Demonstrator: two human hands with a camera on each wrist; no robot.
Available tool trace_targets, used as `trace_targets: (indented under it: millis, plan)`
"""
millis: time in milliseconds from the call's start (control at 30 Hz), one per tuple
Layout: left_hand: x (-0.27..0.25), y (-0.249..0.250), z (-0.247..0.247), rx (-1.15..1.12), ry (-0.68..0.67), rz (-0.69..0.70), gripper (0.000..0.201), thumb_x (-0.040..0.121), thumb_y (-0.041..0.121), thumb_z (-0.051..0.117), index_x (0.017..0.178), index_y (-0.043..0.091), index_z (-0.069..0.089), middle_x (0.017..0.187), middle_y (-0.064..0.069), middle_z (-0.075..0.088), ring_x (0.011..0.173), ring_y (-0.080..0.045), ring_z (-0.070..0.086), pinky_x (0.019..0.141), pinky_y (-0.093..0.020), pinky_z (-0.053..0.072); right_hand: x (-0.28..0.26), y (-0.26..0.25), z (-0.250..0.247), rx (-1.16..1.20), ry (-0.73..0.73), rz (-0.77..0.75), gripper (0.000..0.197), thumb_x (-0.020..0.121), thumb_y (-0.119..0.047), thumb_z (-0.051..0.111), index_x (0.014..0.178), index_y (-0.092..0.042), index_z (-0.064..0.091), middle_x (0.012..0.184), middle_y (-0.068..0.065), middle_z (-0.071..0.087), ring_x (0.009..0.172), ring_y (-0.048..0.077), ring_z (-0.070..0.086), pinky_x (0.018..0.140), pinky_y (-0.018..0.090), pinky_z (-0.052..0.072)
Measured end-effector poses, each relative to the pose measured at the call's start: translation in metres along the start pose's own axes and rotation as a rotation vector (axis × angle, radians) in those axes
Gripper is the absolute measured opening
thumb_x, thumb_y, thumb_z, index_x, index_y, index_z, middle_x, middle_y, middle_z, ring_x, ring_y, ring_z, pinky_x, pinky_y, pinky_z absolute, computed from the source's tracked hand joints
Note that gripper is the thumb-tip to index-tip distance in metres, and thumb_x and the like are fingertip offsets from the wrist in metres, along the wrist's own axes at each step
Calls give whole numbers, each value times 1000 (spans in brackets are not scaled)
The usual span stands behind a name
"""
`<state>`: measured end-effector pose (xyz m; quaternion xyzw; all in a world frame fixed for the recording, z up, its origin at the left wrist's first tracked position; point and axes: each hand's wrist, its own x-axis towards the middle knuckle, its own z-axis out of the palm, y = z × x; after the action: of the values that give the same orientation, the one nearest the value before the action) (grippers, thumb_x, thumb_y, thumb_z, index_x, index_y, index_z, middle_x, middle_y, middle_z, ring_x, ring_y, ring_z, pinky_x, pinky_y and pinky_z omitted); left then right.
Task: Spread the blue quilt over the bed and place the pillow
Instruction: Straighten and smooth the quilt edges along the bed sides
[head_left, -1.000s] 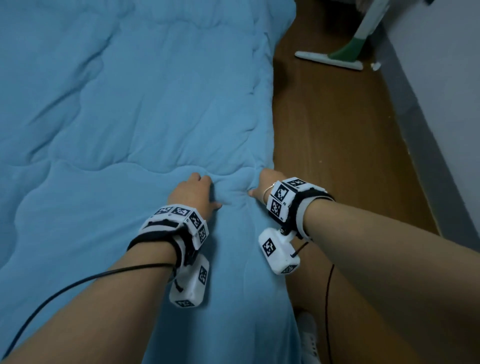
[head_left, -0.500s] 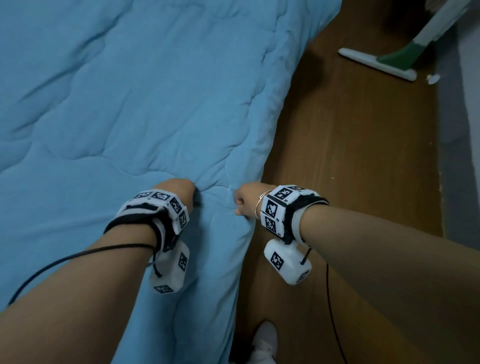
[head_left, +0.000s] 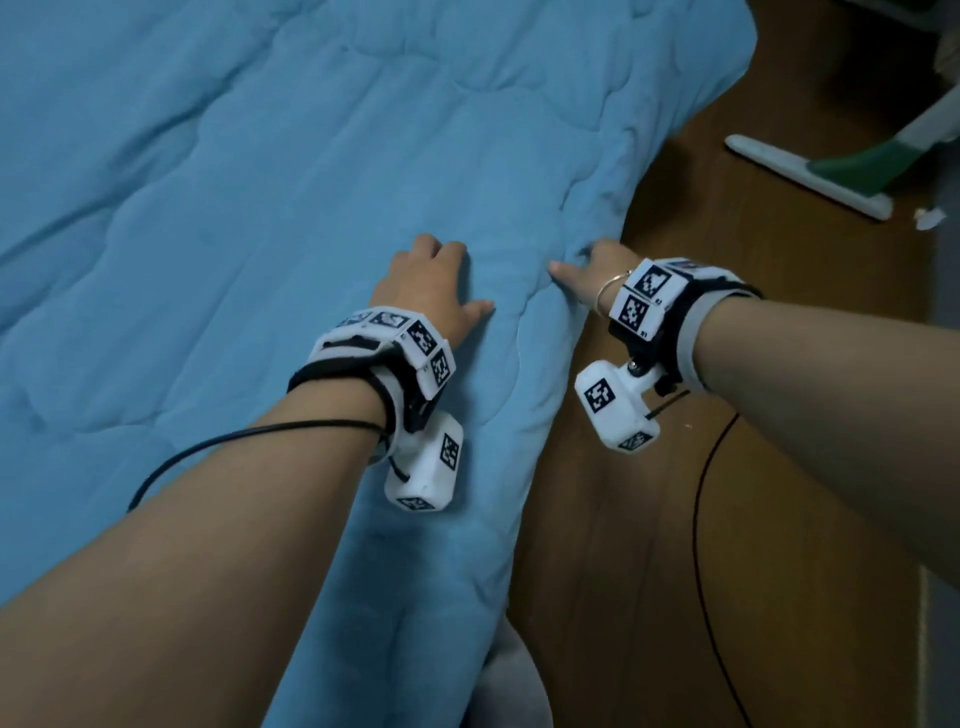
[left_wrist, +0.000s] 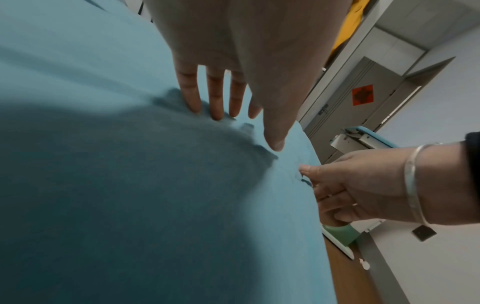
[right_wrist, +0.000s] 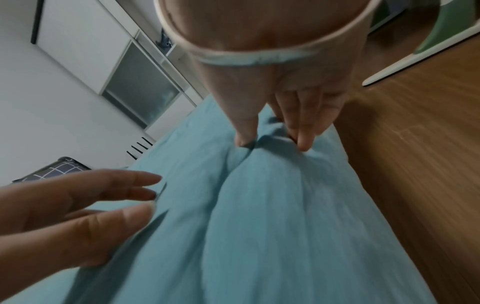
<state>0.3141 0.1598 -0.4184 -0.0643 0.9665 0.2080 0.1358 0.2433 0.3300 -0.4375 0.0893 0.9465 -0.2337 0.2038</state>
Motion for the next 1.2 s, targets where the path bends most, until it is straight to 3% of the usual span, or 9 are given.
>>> trace_targets:
  millis: [133,267,400,500,567,733,867,1033,1200]
  plan:
    - [68,29,5,129,-97,-27,56,85,42,63,127,7,49,130,-14,50,120,-36,51,96,-42,44,47,-8,-15,-303,-135,-108,40,88,-44,56,97,-5,57,108,17,62,109,34,59,74,32,39]
    - [106,54,16,302,-282,39,27,86,16,58,110,8,68,112,-17,68,105,-35,64,82,-36,51,69,7,-23,-536,-282,-189,35,92,-35,53,105,-3,60,115,16,63,104,32,60,79,33,46]
    - [131,64,0,326,-477,86,20,80,18,60,92,6,71,91,-14,72,93,-32,69,75,-31,53,94,6,-35,-624,-554,-166,36,92,-34,54,65,-10,48,92,7,68,83,22,60,62,27,41]
    - [165,78,-20,186,-478,55,14,82,24,64,87,13,71,93,-11,71,98,-28,68,82,-30,52,122,4,-59,-534,-706,-157,33,86,-41,61,75,-10,62,80,5,66,71,17,60,70,25,49]
    - [195,95,-29,70,-272,17,24,84,32,64,100,14,66,110,-8,67,107,-27,62,87,-32,47,152,9,-80,-477,-659,-166,46,85,-48,59,101,-6,67,103,9,69,95,24,65,86,31,52]
    - [280,136,-38,-72,27,-94,63,80,45,68,131,17,45,133,-11,42,121,-33,47,101,-45,43,261,10,-144,-104,-323,-62,34,86,-47,58,100,-16,64,113,10,63,111,26,56,81,25,38]
    - [340,162,-33,-79,22,-262,70,80,51,64,134,14,39,132,-14,44,117,-36,53,97,-42,43,347,3,-177,53,-41,-29,63,87,-52,53,124,-1,52,131,19,56,123,35,51,98,35,40]
    - [392,181,-21,81,-93,-307,32,91,25,56,118,6,55,125,-18,60,116,-37,57,91,-40,46,412,-3,-181,-188,-179,-202,41,88,-45,56,71,-7,51,80,12,57,108,34,59,72,29,36]
    - [410,188,-38,160,-328,-197,9,86,23,59,84,14,60,104,-14,67,100,-33,63,71,-30,40,422,12,-192,-554,-360,-286,37,92,-39,52,91,-3,59,90,10,60,95,29,58,68,26,36]
